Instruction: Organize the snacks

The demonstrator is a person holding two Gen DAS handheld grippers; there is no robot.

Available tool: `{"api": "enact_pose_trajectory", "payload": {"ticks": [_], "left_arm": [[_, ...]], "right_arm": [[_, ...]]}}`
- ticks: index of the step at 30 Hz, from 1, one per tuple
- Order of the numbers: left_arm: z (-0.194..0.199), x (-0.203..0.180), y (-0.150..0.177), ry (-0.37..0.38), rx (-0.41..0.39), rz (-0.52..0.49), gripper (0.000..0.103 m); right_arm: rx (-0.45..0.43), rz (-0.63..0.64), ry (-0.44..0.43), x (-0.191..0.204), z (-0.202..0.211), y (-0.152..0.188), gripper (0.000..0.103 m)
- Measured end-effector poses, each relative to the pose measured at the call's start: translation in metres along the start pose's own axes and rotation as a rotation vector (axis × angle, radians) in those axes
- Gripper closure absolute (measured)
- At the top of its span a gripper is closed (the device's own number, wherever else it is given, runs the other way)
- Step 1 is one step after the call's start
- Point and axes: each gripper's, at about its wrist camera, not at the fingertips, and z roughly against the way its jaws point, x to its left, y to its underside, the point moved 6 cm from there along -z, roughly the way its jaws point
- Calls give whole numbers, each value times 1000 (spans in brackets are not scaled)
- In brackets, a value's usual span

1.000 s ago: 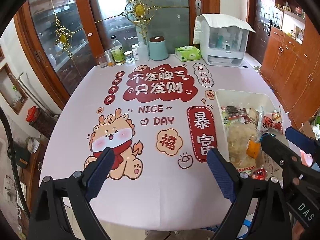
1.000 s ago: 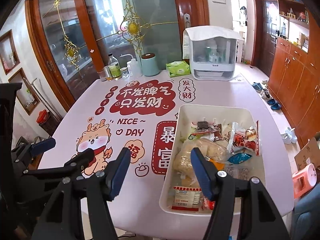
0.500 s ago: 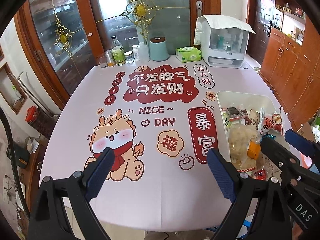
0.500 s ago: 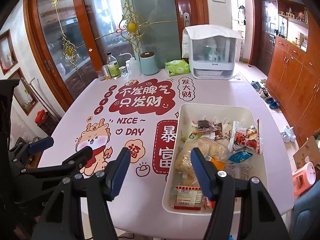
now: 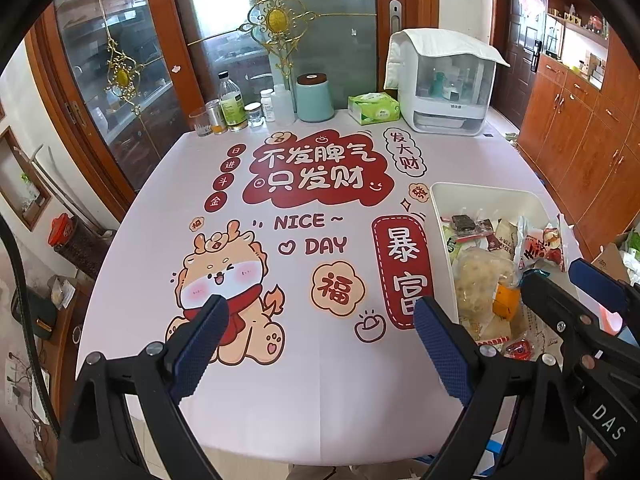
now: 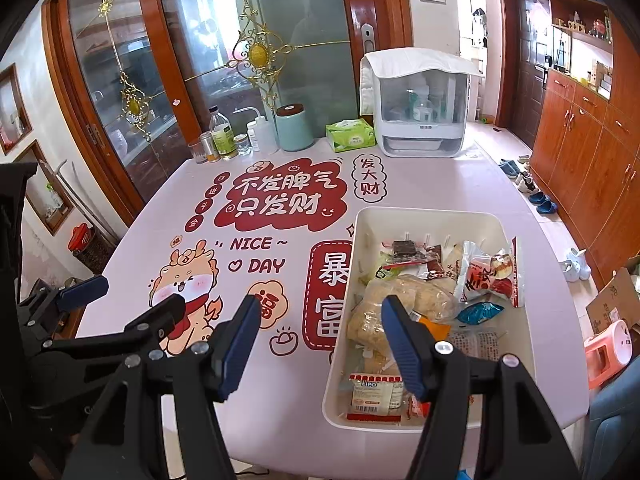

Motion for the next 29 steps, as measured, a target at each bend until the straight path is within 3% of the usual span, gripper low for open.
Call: {"api": "enact_pose_trajectory", "payload": {"ticks": [29], "left_arm": [[-5,-7,2,4,9,-2,10]], "right_arm": [[8,-11,5,-3,-3,6,40]]}}
